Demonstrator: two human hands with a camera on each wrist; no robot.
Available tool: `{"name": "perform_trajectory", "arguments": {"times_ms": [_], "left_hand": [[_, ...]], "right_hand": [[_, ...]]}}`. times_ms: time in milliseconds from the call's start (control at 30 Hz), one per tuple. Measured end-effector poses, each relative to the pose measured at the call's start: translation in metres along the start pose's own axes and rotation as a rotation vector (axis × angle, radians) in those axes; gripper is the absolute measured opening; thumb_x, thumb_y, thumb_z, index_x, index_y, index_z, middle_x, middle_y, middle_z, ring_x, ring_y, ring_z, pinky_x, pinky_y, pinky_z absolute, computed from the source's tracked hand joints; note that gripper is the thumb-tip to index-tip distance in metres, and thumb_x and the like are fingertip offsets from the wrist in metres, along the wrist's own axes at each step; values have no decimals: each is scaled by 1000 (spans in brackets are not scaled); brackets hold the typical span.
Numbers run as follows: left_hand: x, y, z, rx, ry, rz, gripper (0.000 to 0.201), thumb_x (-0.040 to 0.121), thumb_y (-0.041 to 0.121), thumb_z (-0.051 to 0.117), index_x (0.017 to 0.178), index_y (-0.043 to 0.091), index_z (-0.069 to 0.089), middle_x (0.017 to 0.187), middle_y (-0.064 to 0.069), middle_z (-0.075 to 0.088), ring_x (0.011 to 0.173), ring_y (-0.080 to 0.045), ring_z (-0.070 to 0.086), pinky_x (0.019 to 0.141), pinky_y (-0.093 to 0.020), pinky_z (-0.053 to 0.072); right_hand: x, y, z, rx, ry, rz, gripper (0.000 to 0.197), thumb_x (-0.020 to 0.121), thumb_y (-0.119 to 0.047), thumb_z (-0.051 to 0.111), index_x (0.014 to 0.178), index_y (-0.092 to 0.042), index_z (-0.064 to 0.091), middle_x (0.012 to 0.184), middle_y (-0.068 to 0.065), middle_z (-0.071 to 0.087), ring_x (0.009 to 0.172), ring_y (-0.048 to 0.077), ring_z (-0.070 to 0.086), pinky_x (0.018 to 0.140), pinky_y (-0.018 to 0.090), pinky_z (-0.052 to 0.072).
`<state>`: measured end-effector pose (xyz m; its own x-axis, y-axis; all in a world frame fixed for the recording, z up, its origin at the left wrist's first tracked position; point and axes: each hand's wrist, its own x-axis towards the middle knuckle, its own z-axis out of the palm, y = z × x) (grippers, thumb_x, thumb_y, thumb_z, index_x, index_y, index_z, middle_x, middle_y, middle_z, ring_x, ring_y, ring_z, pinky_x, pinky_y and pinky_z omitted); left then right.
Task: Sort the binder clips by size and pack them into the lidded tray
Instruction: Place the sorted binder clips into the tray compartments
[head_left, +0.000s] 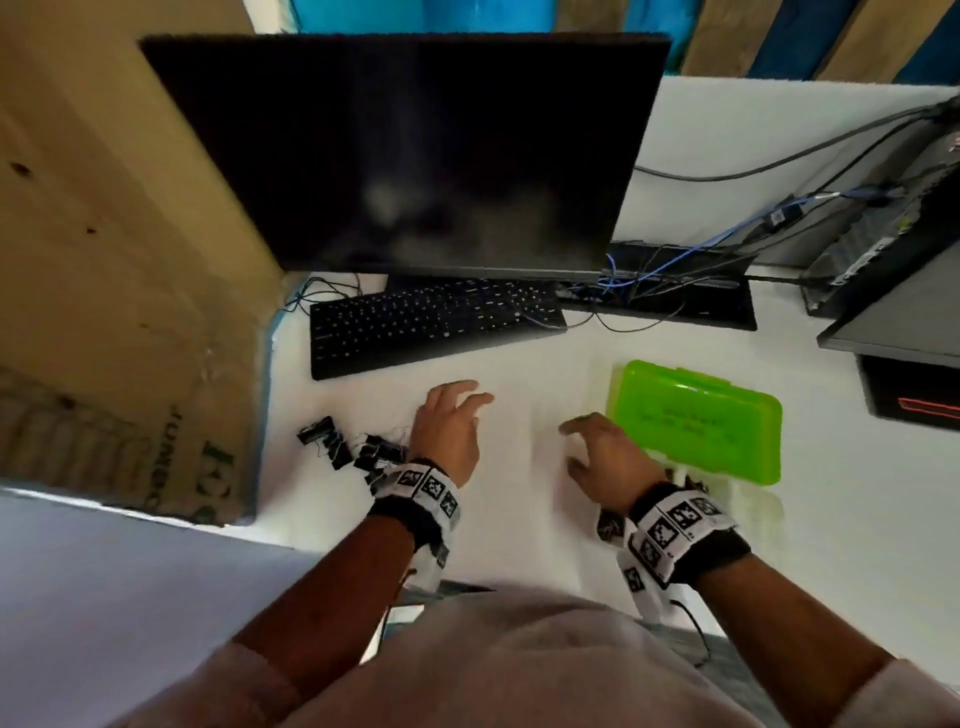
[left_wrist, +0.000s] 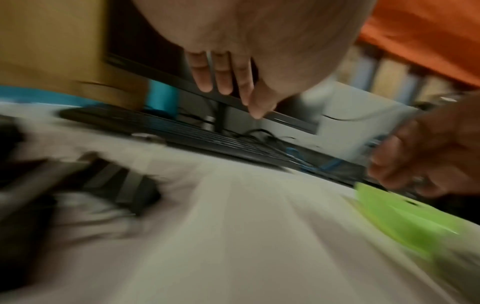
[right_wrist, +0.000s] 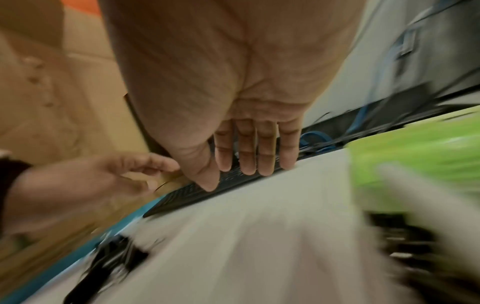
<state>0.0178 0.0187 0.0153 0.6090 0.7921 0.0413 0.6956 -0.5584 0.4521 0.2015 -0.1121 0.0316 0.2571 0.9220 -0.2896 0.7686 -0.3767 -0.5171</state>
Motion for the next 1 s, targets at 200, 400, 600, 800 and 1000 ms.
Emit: {"name": "perform_trajectory", "arguments": {"times_ms": [200, 400, 600, 800, 1000], "left_hand": [[-43, -107, -40, -3, 221, -571, 74, 70, -14, 53, 136, 18, 43, 147, -13, 31, 135, -34, 28, 112, -42, 27], [-63, -137, -26, -58, -31, -506, 77, 76, 0, 65, 140, 31, 36, 150, -3, 19, 136, -23, 31, 109, -32, 35], [-65, -125, -14, -209, -53, -351, 53, 76, 0, 67, 124, 19, 56, 132, -7, 32, 109, -16, 49, 91, -6, 35], [-56, -109, -4, -251, -98, -230, 55, 77, 4, 71, 127, 19, 54, 117, -2, 35, 101, -15, 48, 103, -27, 43], [-30, -84, 1, -208, -249, -211, 53, 85, 15, 66, 133, 22, 45, 121, -5, 36, 104, -16, 48, 102, -25, 40]], "right_hand": [[56, -101, 53, -262, -256, -342, 57, 89, -37, 57, 139, -19, 35, 148, 7, 30, 130, 29, 38, 105, 40, 37], [84, -164, 92, -359, -413, -408, 69, 86, -46, 57, 143, -18, 28, 156, 9, 15, 139, 31, 25, 108, 50, 32], [93, -157, 103, -282, -427, -335, 57, 88, -36, 56, 136, -14, 36, 129, 11, 45, 117, 33, 49, 91, 42, 46], [92, -131, 88, -24, -300, -184, 34, 83, -11, 58, 116, -19, 61, 116, 11, 61, 107, 31, 58, 92, 36, 48], [86, -102, 70, -105, -241, -111, 23, 85, -14, 55, 96, -26, 72, 105, 3, 70, 92, 25, 64, 82, 32, 51]]}}
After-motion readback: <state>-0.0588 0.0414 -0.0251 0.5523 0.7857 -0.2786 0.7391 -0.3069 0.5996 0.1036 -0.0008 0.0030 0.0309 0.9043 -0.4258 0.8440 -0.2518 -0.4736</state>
